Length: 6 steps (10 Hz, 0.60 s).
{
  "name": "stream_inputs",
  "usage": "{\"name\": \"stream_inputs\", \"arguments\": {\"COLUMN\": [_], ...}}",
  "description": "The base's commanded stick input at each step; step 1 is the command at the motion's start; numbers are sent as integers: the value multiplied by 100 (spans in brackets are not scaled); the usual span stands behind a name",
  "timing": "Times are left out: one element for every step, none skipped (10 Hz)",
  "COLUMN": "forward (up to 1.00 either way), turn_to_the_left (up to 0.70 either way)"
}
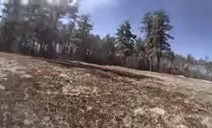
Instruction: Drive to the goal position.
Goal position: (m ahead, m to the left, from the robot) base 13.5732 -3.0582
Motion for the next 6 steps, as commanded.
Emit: {"name": "stream_inputs", "arguments": {"forward": [70,70,70,70,70,70], "turn_to_the_left": [0,0,0,0,-19,-35]}}
